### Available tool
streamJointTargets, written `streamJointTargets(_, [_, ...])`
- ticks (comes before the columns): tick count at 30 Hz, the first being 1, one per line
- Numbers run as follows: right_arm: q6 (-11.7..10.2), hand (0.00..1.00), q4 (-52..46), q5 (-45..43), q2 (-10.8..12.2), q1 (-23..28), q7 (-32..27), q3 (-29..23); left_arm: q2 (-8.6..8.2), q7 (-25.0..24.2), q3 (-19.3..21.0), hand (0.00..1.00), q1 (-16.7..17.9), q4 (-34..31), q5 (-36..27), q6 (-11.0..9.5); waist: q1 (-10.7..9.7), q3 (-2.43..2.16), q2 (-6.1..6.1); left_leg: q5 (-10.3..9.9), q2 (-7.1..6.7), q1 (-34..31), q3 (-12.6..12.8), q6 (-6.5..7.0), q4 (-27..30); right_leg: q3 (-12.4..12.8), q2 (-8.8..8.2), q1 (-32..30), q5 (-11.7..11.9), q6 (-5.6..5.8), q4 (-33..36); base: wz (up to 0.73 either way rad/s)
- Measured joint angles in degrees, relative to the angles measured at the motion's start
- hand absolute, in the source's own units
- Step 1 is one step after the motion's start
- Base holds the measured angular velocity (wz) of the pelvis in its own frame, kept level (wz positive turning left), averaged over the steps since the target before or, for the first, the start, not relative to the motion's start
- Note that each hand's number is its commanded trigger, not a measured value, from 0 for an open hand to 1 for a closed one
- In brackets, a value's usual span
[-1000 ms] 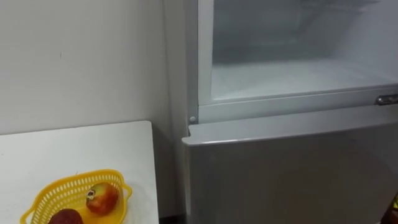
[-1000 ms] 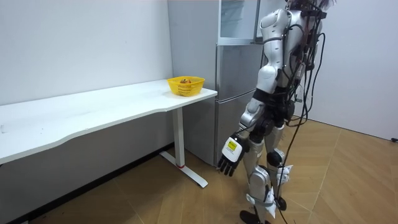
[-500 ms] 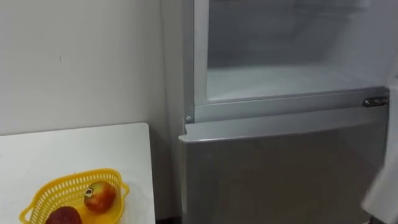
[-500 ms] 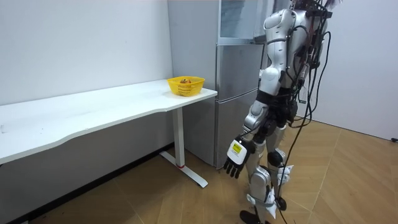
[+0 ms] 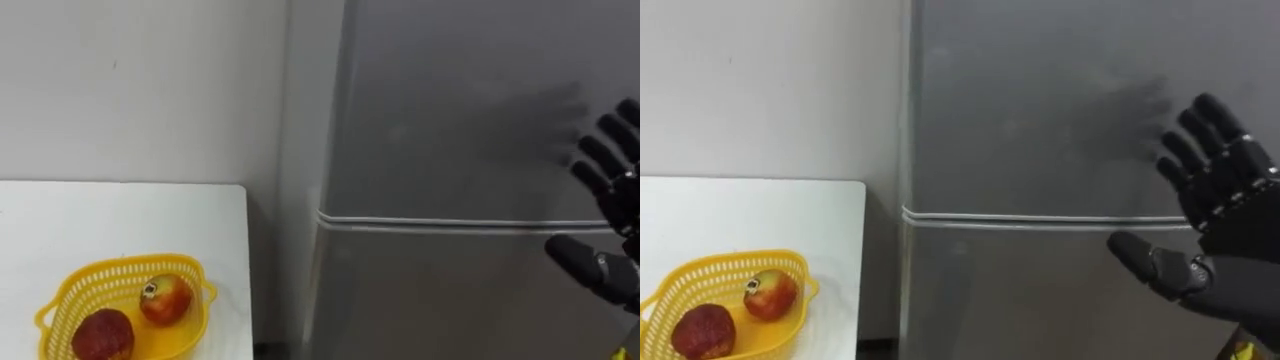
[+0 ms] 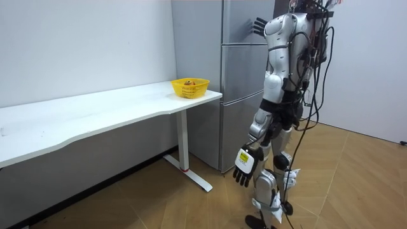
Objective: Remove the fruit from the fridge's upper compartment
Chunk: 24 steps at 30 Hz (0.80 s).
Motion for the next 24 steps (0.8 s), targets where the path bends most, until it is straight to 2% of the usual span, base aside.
streamJointTargets(2, [1.1,0.00,0.0,-1.5,0.0,0.1,2.2,0.2,0.00,0.0,0.0,0.00,-0.1,-0.1,0.0,0.4,0.1,-0.08,0.31,-0.1,0.00,0.0,0.0,0.07,0.0,0.0,0.00,0.1,0.1,0.06,0.0,0.00])
streamJointTargets(7, [1.4,0.00,0.0,-1.3,-0.1,0.1,3.0,0.2,0.02,0.2,-0.6,0.00,-0.1,-0.3,-0.5,0.5,0.4,0.03,1.28,-0.1,0.03,0.1,0.1,0.08,-0.1,0.0,0.03,0.1,0.2,0.05,0.1,0.00])
streamJointTargets(9, [1.4,0.00,-0.1,-0.7,-0.1,0.1,2.3,0.1,0.01,0.3,-0.6,0.00,-0.2,-0.3,-0.4,0.7,0.2,-0.01,1.64,-0.1,0.03,0.1,0.0,0.07,0.1,0.0,0.01,0.1,0.3,0.04,0.1,0.00])
streamJointTargets(12, [1.1,0.00,-0.8,-0.7,-0.1,0.0,-1.9,-1.5,0.01,0.4,-0.5,0.00,-0.1,-0.2,-0.4,0.7,0.0,-0.08,2.35,-0.1,0.00,0.1,-0.1,0.08,0.2,0.0,-0.01,0.2,0.3,0.04,0.1,0.00])
streamJointTargets(15, [0.1,0.00,-0.4,-1.6,0.0,-0.2,-9.5,-3.6,0.01,1.8,-0.6,0.00,-0.1,-0.2,-0.4,0.6,-0.2,0.22,2.68,-0.1,-0.02,0.0,-0.4,0.12,0.7,-0.3,-0.08,0.4,0.3,0.04,0.1,0.05])
streamJointTargets(16, [-0.3,0.00,-0.5,-3.4,0.0,-0.2,-13.5,-4.0,-0.04,2.5,-0.7,0.00,-0.1,-0.2,-0.4,0.6,-0.7,0.22,2.58,-0.1,-0.02,-0.1,-0.5,0.12,0.7,-0.5,-0.11,0.4,0.3,0.04,0.1,0.07])
streamJointTargets(17, [-0.6,0.00,-0.5,-5.0,0.0,-0.1,-17.7,-4.3,-0.08,3.0,-0.8,0.00,-0.1,-0.2,-0.5,0.7,-0.8,0.42,3.01,-0.1,-0.02,-0.4,-0.6,0.12,0.8,-0.6,-0.13,0.3,0.3,0.04,0.1,0.04])
streamJointTargets(18, [-0.6,0.00,-0.5,-5.9,0.0,-0.2,-19.9,-4.5,-0.19,3.4,-0.8,0.00,-0.1,-0.3,-0.5,0.7,-0.9,0.28,2.83,-0.2,-0.03,-0.4,-0.6,0.12,0.8,-0.5,-0.13,0.2,0.3,0.04,0.1,0.00])
streamJointTargets(23, [-2.1,0.00,0.6,-13.0,0.5,-0.2,-41.1,-6.8,-0.66,4.8,-1.0,0.00,-0.1,-0.3,-0.4,1.6,-1.4,0.39,3.56,-0.1,-0.20,-0.9,-0.9,0.15,0.9,-0.8,-0.22,0.0,0.2,0.12,-0.3,0.03])
streamJointTargets(24, [-2.1,0.00,1.0,-14.0,0.5,-0.2,-43.1,-7.3,-0.68,4.9,-1.0,0.00,-0.2,-0.3,-0.4,1.8,-1.5,0.36,3.69,-0.1,-0.23,-1.0,-1.0,0.15,0.9,-0.9,-0.22,0.0,0.2,0.12,-0.5,0.08])
